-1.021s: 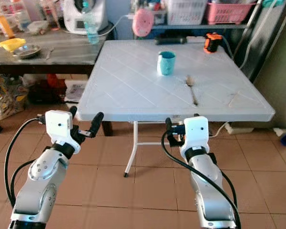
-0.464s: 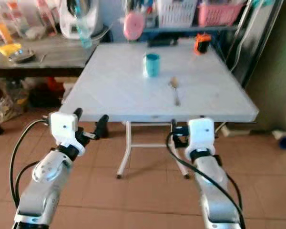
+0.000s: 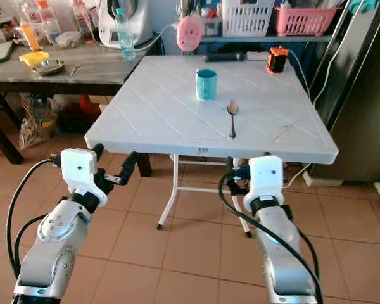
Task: Setting the table
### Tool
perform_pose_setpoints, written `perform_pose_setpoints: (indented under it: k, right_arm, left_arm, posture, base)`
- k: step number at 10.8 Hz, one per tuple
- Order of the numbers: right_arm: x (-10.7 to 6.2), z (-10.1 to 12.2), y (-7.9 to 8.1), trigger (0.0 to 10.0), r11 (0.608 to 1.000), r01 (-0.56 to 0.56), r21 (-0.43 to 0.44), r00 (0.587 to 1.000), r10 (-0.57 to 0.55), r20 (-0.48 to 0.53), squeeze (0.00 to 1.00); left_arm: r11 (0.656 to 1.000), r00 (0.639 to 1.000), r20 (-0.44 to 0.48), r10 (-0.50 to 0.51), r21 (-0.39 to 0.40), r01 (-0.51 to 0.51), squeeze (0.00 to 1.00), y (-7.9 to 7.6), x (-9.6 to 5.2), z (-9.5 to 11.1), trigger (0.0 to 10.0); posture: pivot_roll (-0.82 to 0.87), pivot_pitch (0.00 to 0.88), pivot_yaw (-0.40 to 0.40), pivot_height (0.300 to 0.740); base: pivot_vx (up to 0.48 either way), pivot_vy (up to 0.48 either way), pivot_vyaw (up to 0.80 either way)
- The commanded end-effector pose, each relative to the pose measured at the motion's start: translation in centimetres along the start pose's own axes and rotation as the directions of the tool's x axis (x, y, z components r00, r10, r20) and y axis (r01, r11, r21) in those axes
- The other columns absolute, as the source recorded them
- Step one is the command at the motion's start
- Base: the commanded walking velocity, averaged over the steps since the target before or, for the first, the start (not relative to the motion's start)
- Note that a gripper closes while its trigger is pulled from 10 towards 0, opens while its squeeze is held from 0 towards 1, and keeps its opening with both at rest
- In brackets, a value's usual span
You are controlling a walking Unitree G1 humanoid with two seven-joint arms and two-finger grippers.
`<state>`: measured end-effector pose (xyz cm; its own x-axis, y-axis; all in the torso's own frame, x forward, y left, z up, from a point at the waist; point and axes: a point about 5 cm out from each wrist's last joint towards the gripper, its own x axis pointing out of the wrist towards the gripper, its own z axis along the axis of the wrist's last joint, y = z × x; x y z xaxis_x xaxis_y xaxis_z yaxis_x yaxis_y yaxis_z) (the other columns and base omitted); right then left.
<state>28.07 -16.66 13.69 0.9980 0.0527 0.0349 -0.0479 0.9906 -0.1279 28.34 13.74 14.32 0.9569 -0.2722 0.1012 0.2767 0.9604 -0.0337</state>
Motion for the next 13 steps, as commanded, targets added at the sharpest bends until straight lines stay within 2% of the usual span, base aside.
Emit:
perform_pose_setpoints:
  k: [1, 2, 4, 9, 13]
  right_arm:
    - [0.12, 0.70, 0.22, 10.0, 1.000, -0.006, 0.004, 1.000, 0.005, 0.030, 0.16]
    - [0.12, 0.70, 0.22, 10.0, 1.000, -0.006, 0.004, 1.000, 0.005, 0.030, 0.16]
    - [0.31, 0.81, 0.28, 10.0, 1.000, 0.015, 0.019, 0.999, -0.016, 0.033, 0.15]
    - [0.33, 0.69, 0.37, 10.0, 1.000, 0.016, 0.022, 1.000, -0.017, 0.025, 0.15]
    - [0.56, 0.65, 0.70, 10.0, 1.000, 0.001, 0.024, 1.000, -0.001, 0.025, 0.16]
  left_arm:
    - [1.000, 1.000, 0.001, 0.000, 0.010, 0.000, 0.00, 0.31, -0.05, 0.12, 10.0]
    - [1.000, 1.000, 0.001, 0.000, 0.010, 0.000, 0.00, 0.31, -0.05, 0.12, 10.0]
    - [0.999, 0.999, 0.017, -0.033, -0.009, 0.033, 0.00, -0.24, -0.04, 0.22, 10.0]
    - [0.999, 0.999, 0.015, -0.045, -0.009, 0.045, 0.00, -0.36, 0.00, 0.22, 10.0]
    - [0.999, 0.999, 0.014, -0.044, -0.002, 0.044, 0.00, -0.20, 0.01, 0.28, 10.0]
  posture:
    - [0.02, 0.013, 0.039, 0.740]
    - [0.02, 0.013, 0.039, 0.740]
    - [0.02, 0.016, 0.041, 0.740]
    - [0.01, 0.020, 0.040, 0.740]
    - [0.03, 0.012, 0.038, 0.740]
  base:
    - [0.000, 0.000, 0.00]
    - [0.000, 0.000, 0.00]
    - [0.384, 0.000, 0.00]
    - [0.480, 0.000, -0.55]
    - [0.480, 0.000, 0.00]
